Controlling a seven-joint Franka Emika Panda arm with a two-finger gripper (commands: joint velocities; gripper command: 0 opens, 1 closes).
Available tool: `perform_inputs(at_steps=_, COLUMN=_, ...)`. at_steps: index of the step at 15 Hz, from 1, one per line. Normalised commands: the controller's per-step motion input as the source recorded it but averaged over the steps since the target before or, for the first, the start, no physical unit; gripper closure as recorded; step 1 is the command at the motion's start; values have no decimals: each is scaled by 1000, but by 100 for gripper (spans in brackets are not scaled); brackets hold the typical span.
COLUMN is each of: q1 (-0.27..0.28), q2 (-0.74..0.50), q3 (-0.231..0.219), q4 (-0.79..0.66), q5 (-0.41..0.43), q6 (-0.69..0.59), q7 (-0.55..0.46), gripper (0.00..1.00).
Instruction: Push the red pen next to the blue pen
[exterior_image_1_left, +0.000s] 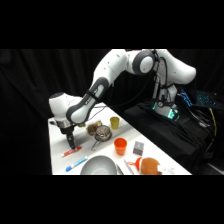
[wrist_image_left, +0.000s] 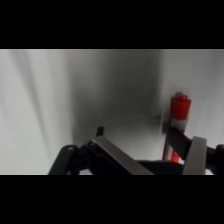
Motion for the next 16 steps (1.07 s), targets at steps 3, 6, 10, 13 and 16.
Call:
perform_inputs(at_steps=3, q1=67, q2=180, q3=35, q4=324, q5=-130, q6=-124, q7=-55, gripper=0)
perform_inputs(at_steps=6, q1=69, q2=156, q3=31, q4=293, q5=-133, q6=-129, q7=-38, gripper=0)
perform_inputs(at_steps=10, q1=114, q2=99, q3=19, q4=196, q5=-146, q6=-88, q7=1, gripper=0)
perform_inputs(at_steps=13, q1=139, q2=58, q3=14, q4=103, q5=-149, q6=-41, q7=46, gripper=0)
perform_inputs(at_steps=16, q1=110, q2=56, q3=3, q4=52, q5=-141, q6=-1, q7=63, gripper=0)
